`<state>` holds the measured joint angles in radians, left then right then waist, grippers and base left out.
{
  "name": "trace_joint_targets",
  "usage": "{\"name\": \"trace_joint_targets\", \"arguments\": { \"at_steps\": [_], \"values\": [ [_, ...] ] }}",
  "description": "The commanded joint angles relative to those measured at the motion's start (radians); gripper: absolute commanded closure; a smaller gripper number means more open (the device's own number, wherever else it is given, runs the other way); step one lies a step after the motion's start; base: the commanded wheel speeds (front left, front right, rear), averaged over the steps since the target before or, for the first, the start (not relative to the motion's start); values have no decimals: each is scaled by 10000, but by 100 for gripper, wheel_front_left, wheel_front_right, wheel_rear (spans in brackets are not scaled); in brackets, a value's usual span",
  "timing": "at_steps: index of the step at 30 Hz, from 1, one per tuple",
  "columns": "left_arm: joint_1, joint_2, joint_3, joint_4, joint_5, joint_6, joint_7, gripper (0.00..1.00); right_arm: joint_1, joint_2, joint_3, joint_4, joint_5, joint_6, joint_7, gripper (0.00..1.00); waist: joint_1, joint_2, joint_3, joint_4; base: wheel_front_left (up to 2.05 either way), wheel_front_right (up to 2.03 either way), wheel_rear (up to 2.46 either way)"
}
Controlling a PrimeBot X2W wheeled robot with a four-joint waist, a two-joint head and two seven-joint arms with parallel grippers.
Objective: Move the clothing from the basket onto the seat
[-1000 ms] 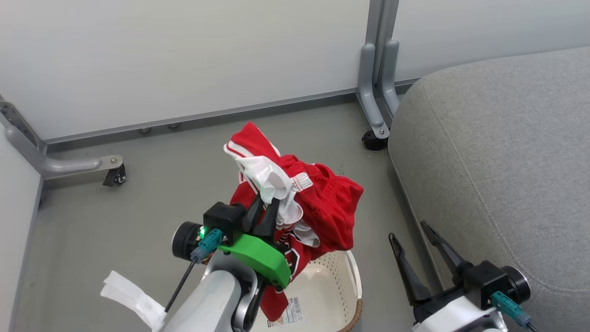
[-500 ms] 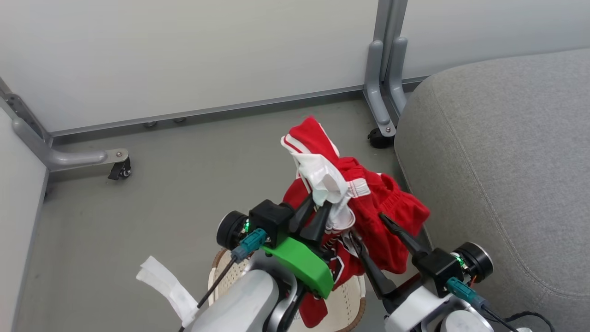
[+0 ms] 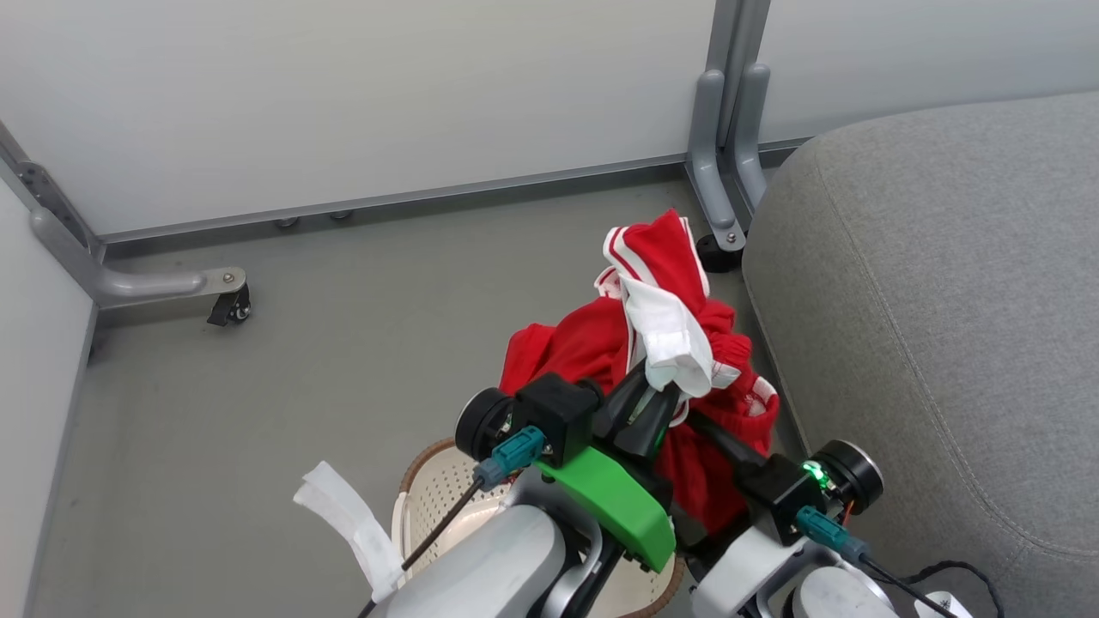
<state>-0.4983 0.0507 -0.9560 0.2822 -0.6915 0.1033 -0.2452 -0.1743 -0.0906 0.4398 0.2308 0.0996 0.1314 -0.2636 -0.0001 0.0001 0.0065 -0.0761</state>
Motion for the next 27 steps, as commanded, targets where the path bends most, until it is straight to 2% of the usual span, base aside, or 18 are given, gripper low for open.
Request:
{"name": "trace_joint_targets", "arguments": {
  "at_steps": [1, 10, 22, 23, 24, 25, 27],
  "values": [
    [-221, -7, -63, -142, -152, 57, -73, 100, -52, 7, 102, 230, 59, -14, -17, 0, 1, -1, -8, -6, 0, 0, 0],
    [-633, -5, -348, -451, -405, 402, -143, 100, -197, 238, -29, 1355, 71, -14, -17, 0, 1, -1, -33, -38, 0, 0, 0],
    [-827, -2, -695, -560, -699, 617, -192, 100, -298, 387, -306, 1515, 1944, -14, -16, 0, 1, -1, -63, -73, 0, 0, 0],
    [-846, -2, -726, -571, -715, 633, -194, 100, -368, 394, -199, 1600, 1934, -12, -17, 11, 1, -1, -62, -66, 0, 0, 0],
    [-863, -2, -754, -583, -728, 635, -197, 100, -420, 391, -164, 1630, 1956, -14, -17, 78, 1, -1, -59, -59, 0, 0, 0],
    [-882, -2, -791, -593, -758, 648, -197, 100, -448, 383, -6, 1781, 2009, -14, -17, 100, 1, -1, -56, -48, 0, 0, 0],
    [-906, -4, -823, -567, -766, 678, -199, 100, -514, 381, 207, 1960, 1929, -12, -14, 100, 1, -1, -38, -39, 0, 0, 0]
  ]
}}
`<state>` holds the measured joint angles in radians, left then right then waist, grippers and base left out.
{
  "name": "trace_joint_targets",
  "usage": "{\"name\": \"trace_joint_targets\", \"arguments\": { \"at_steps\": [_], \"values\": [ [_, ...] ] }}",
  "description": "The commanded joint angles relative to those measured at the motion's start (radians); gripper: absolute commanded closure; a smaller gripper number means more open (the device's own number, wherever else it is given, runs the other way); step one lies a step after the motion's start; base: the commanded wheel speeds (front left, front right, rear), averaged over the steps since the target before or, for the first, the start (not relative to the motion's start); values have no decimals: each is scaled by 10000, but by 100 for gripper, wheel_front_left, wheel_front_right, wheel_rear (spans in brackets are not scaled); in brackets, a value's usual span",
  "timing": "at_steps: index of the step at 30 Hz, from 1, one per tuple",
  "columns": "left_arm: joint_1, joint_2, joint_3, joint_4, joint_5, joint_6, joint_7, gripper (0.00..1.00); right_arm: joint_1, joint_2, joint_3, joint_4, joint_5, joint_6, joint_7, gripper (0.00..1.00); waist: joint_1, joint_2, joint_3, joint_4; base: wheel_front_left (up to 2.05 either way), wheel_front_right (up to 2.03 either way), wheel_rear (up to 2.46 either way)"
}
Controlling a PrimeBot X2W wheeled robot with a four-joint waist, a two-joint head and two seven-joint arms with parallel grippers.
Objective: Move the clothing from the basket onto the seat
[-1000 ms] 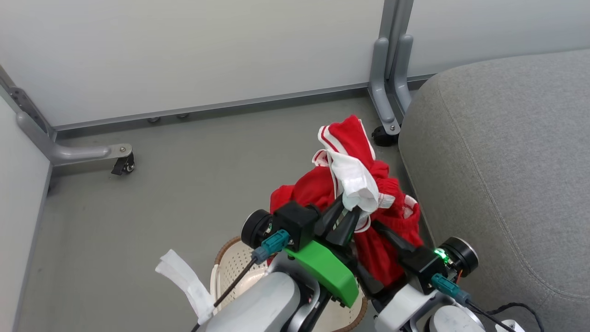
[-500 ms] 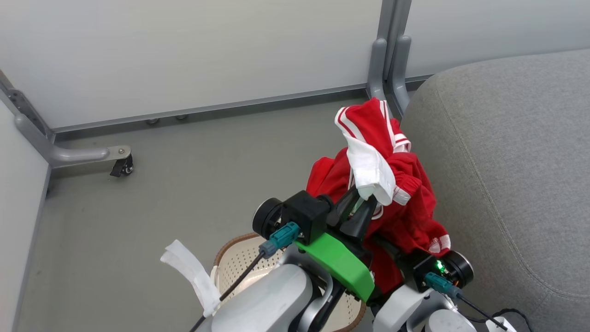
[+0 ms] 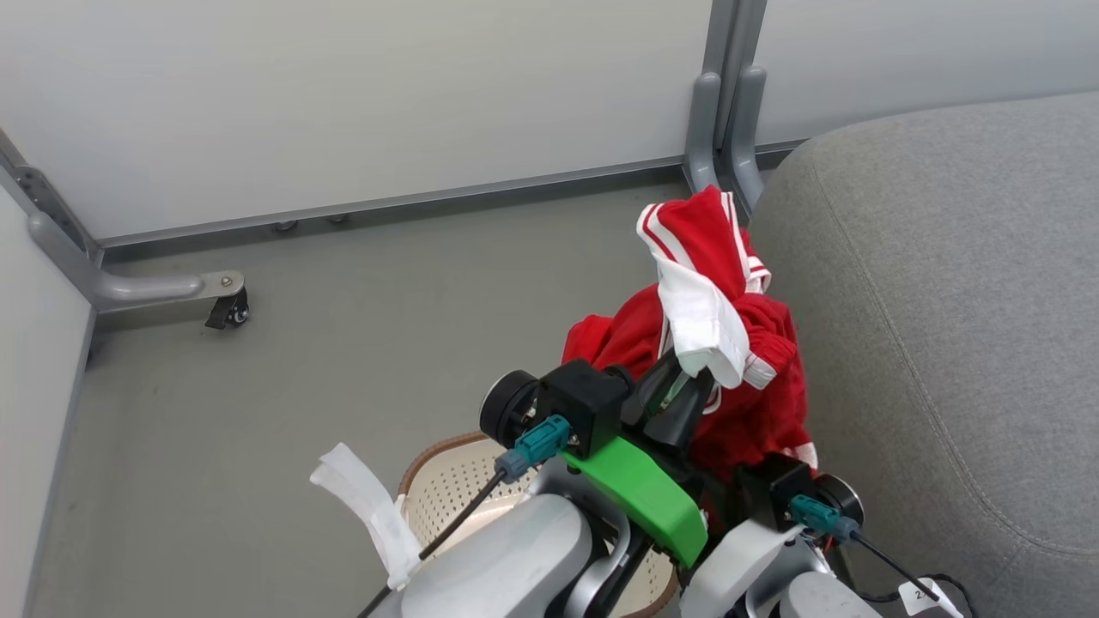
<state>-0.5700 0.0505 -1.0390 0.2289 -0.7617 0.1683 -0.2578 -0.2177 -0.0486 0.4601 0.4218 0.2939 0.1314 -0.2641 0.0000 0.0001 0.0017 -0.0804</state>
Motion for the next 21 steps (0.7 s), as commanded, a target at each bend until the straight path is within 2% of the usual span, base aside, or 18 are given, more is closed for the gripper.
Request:
{"name": "trace_joint_targets", "arguments": {
  "at_steps": [1, 10, 21],
  "values": [
    [-198, 0, 13, 2, -58, 69, -76, 100, -115, -39, 48, 115, -1, -14, -5, 100, 0, -1, 24, 6, 0, 0, 0],
    [-153, 1, 281, 466, -1, 199, -93, 100, -60, -34, 111, 249, -362, -14, -7, 100, 0, -1, 190, 3, 0, 0, 0],
    [96, 2, 660, 876, 163, 60, -81, 100, 272, -69, -139, 64, -669, -14, -5, 100, 0, -1, 212, -39, 0, 0, 0]
  ]
}}
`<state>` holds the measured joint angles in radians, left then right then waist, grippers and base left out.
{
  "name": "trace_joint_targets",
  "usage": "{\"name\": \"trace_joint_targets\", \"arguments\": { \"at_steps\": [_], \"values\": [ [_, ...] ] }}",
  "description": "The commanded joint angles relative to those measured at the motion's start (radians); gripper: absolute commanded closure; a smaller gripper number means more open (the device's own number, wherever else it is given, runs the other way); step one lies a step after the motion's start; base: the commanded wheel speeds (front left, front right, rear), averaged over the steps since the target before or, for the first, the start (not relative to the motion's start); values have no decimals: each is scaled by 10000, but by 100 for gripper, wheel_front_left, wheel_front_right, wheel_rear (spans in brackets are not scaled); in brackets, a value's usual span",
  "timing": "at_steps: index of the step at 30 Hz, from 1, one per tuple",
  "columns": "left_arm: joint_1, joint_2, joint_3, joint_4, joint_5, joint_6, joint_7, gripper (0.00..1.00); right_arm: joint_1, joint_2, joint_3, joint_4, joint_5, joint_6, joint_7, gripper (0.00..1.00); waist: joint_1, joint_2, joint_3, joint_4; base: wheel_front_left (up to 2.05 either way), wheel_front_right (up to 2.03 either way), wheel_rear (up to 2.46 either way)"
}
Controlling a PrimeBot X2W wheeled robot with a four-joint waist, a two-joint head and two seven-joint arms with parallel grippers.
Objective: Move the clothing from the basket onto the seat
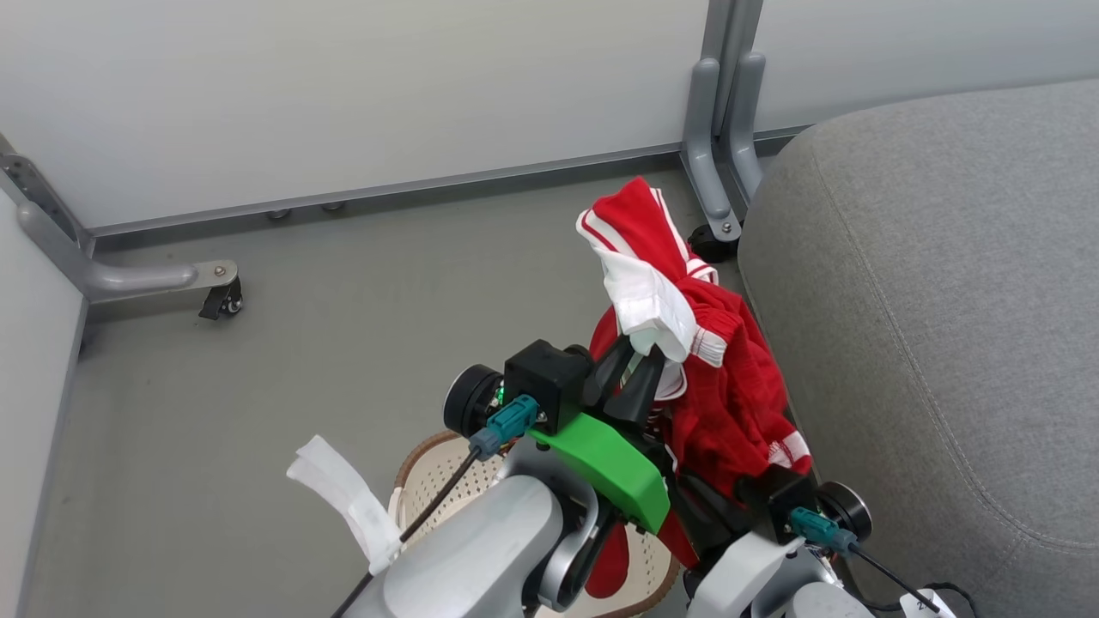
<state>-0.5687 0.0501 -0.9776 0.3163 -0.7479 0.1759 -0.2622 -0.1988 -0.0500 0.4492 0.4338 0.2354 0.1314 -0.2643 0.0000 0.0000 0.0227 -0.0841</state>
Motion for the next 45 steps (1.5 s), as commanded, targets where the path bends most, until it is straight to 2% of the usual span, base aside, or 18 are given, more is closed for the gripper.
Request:
{"name": "trace_joint_targets", "arguments": {
  "at_steps": [1, 8, 9, 10, 17, 34, 45],
  "values": [
    [98, 5, 77, 6, 43, -13, -37, 100, 95, -61, -35, -71, -94, -14, -5, 100, 0, 0, 5, -7, 0, 0, 0],
    [209, 8, 374, 133, 280, 204, -35, 98, 140, -100, -53, -261, -158, -14, -3, 100, 0, 0, 18, -44, 0, 0, 0],
    [213, 7, 434, 113, 343, 238, -37, 59, 141, -109, -53, -293, -161, -14, -5, 100, 0, 0, 21, -44, 0, 0, 0],
    [241, 7, 489, 138, 376, 307, -36, 0, 150, -120, -53, -329, -168, -14, -5, 100, 0, 0, 22, -42, 0, 0, 0],
    [338, 10, 668, 316, 593, 423, -24, 0, 188, -197, -3, -507, -165, -14, -5, 100, 0, 0, 29, 7, 0, 0, 0],
    [653, 10, 891, 458, 973, 246, -25, 0, 271, -345, -94, -665, -220, -14, -11, 100, 0, 0, -10, 137, 0, 0, 0],
    [475, 78, 798, 640, 1305, -183, -25, 0, 149, -410, -302, -825, -266, -14, -11, 100, 0, 0, 122, 77, 0, 0, 0]
  ]
}}
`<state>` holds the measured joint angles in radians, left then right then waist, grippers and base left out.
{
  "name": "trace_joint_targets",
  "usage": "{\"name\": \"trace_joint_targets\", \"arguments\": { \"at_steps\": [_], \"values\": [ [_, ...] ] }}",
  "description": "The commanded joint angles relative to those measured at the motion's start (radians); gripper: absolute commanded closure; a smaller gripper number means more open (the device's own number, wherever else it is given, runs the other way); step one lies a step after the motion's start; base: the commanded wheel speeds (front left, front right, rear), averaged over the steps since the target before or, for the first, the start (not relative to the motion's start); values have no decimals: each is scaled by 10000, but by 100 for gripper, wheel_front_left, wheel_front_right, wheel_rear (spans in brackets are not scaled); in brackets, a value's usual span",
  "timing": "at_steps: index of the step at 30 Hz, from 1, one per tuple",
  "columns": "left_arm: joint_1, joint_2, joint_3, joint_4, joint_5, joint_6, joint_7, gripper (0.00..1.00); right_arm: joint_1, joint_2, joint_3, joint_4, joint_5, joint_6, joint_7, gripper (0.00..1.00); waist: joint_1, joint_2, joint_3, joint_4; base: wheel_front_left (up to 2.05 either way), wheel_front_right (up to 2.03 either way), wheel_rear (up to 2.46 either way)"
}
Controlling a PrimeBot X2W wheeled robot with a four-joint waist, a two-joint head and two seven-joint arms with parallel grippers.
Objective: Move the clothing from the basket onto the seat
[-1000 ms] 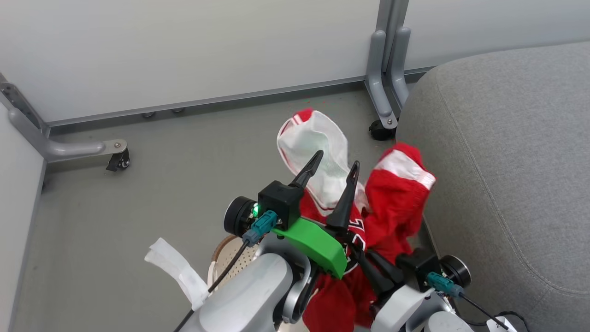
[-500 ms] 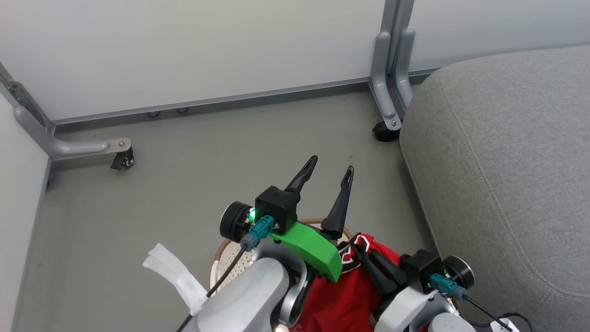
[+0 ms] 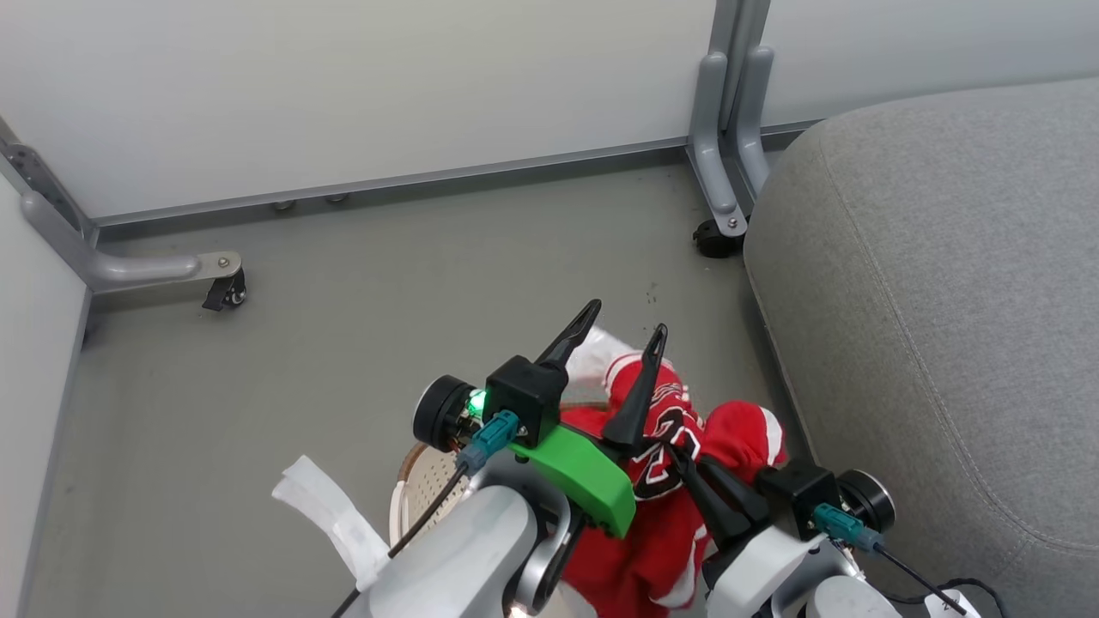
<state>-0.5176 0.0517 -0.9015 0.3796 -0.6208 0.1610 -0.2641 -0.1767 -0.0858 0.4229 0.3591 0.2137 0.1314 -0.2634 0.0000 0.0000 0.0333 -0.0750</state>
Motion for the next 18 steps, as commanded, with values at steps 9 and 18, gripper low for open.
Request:
{"name": "trace_joint_targets", "arguments": {
  "at_steps": [9, 18],
  "values": [
    [183, 438, 164, -19, 457, -519, -4, 0, -224, -62, -550, -507, -29, -14, -22, 100, 0, 0, 271, -344, 0, 0, 0],
    [603, 1182, 524, -426, 1174, -834, -4, 0, -424, -16, -1153, -1337, -288, -14, -22, 100, 0, 0, 813, -1243, 0, 0, 0]
  ]
}}
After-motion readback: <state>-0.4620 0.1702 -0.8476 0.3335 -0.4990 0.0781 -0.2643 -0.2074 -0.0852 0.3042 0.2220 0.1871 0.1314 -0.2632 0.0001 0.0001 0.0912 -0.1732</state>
